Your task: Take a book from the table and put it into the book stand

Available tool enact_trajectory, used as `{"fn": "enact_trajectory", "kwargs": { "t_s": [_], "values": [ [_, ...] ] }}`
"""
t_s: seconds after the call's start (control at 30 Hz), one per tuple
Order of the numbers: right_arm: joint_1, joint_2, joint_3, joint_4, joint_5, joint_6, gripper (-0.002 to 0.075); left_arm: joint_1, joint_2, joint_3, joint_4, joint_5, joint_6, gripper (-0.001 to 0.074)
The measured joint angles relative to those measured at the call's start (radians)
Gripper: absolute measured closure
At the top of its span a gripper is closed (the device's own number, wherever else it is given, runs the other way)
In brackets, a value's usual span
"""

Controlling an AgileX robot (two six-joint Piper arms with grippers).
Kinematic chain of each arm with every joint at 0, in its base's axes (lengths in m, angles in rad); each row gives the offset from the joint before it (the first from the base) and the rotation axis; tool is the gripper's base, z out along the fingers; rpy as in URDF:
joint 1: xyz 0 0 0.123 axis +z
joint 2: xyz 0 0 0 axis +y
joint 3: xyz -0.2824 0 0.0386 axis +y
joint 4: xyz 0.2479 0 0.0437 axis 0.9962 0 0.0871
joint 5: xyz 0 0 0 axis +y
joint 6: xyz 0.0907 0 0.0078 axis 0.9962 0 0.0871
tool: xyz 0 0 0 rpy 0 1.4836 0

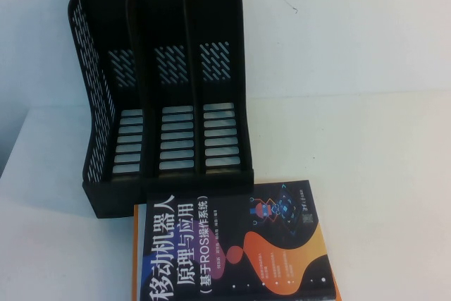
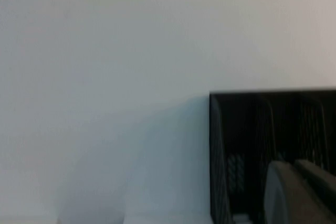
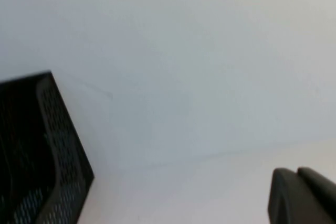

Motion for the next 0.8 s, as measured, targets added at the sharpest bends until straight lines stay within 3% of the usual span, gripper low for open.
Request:
{"fn": "enact_trajectory", "kwargs": {
  "t_s": [0.17, 0.33, 0.8],
  "values": [
    [0.0, 0.156, -0.152, 0.01, 0.331, -0.018, 0.0718, 0.0, 0.109, -0.08, 0.031, 0.221, 0.04, 0.0738],
    [0.0, 0.378, -0.244, 0.108, 0.522, -0.134, 0.0718, 0.0, 0.164, -0.081, 0.043, 0.277, 0.044, 0.0738],
    [0.011, 1.104, -0.266, 0.679, 0.326, -0.725, 0.0718, -0.052, 0.296, -0.04, 0.042, 0.321, -0.023, 0.0738]
  ]
}}
